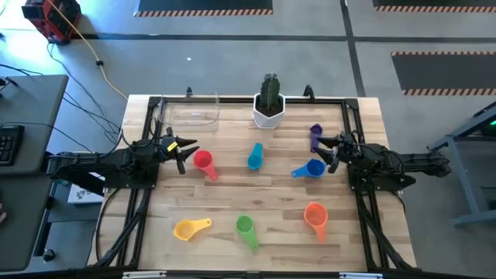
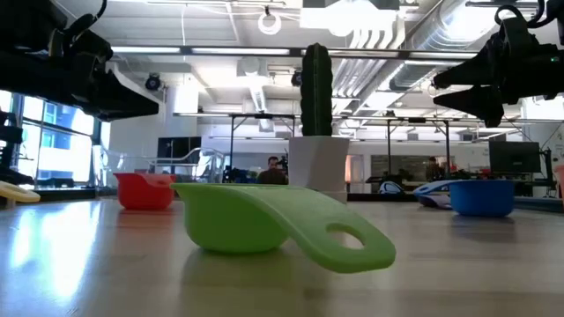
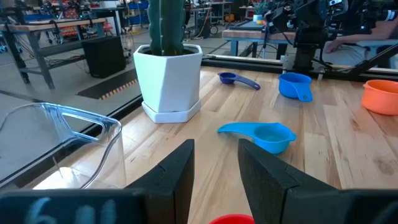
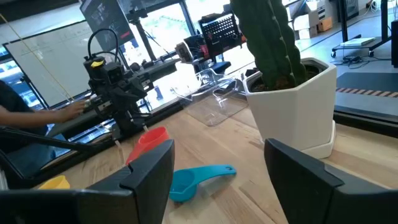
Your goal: Nest measuring cups in basket
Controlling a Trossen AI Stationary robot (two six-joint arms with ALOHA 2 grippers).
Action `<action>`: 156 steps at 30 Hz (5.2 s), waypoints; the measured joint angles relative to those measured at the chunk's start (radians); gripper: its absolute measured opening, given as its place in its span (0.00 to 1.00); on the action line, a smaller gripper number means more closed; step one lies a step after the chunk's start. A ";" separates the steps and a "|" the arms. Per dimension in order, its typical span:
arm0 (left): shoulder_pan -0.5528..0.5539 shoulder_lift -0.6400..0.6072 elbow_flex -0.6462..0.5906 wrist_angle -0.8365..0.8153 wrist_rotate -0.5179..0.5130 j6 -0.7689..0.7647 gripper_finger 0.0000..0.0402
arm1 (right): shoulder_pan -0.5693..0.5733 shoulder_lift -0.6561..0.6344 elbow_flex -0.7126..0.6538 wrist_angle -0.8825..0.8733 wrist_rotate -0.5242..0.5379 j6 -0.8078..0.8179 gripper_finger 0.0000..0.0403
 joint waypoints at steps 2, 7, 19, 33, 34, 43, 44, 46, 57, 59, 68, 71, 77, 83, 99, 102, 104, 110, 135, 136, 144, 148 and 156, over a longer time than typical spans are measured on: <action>0.000 0.000 0.000 0.000 0.000 0.000 0.29 | 0.000 0.000 0.000 0.000 0.000 0.000 0.60; 0.000 0.000 0.000 0.000 0.000 0.000 0.29 | 0.000 0.000 0.000 0.000 0.000 0.000 0.60; 0.000 0.000 0.000 0.000 0.000 0.000 0.29 | 0.000 0.000 0.000 0.000 0.000 0.000 0.60; 0.000 0.000 0.000 0.000 0.000 0.000 0.29 | 0.000 0.000 0.000 0.000 0.000 0.000 0.60; 0.000 0.000 0.000 0.000 0.000 0.000 0.29 | 0.000 0.000 0.000 0.000 0.000 0.000 0.60; 0.000 0.000 0.000 0.000 0.000 0.000 0.29 | 0.000 0.000 0.000 0.000 0.000 0.000 0.60; 0.000 0.000 0.000 0.000 0.000 0.000 0.29 | 0.000 0.000 0.000 0.000 0.000 0.000 0.60; 0.000 0.000 0.000 0.000 0.000 0.000 0.29 | 0.000 0.000 0.000 0.000 0.000 0.000 0.60; 0.000 0.000 0.000 0.000 0.000 0.000 0.29 | 0.000 0.000 0.000 0.000 0.000 0.000 0.60; 0.000 0.000 0.000 0.000 0.000 0.000 0.29 | 0.000 0.000 0.000 0.000 0.000 0.000 0.60; 0.000 0.000 0.000 0.000 0.000 0.000 0.29 | 0.000 0.000 0.000 0.000 0.000 0.000 0.60; 0.000 0.000 0.000 0.000 0.000 0.000 0.29 | 0.000 0.000 0.000 0.000 0.000 0.000 0.60; 0.000 0.000 0.000 0.000 0.000 0.000 0.29 | 0.000 0.000 0.000 0.000 0.000 0.000 0.60; 0.000 0.000 0.000 0.000 0.000 0.000 0.29 | 0.000 0.000 0.000 0.000 0.000 0.000 0.60; 0.000 0.000 0.000 0.001 0.000 0.000 0.29 | 0.000 0.000 0.000 0.000 0.004 0.000 0.60; 0.000 0.000 0.000 0.001 0.000 0.000 0.29 | 0.000 0.000 0.000 0.004 -0.005 0.000 0.60; 0.000 0.000 0.000 0.000 0.000 0.000 0.29 | 0.000 0.000 0.000 0.010 -0.005 0.003 0.60; 0.000 0.000 0.000 -0.002 -0.010 0.000 0.29 | 0.000 0.000 0.000 0.014 0.050 0.131 0.60; 0.000 0.000 0.000 0.001 -0.038 -0.098 0.29 | 0.000 0.000 0.180 0.336 0.079 0.049 0.60; 0.000 0.000 0.000 0.001 -0.038 -0.103 0.29 | 0.000 0.001 0.209 0.310 0.069 0.044 0.60; 0.000 0.000 0.000 0.001 -0.038 -0.141 0.29 | 0.000 0.142 0.494 -0.126 0.057 0.216 0.60; 0.000 0.000 0.000 0.001 -0.037 -0.141 0.29 | 0.000 0.277 0.636 -0.353 0.013 0.368 0.60; 0.000 0.000 0.000 0.001 -0.037 -0.246 0.29 | 0.000 0.577 0.862 -0.711 -0.178 0.643 0.60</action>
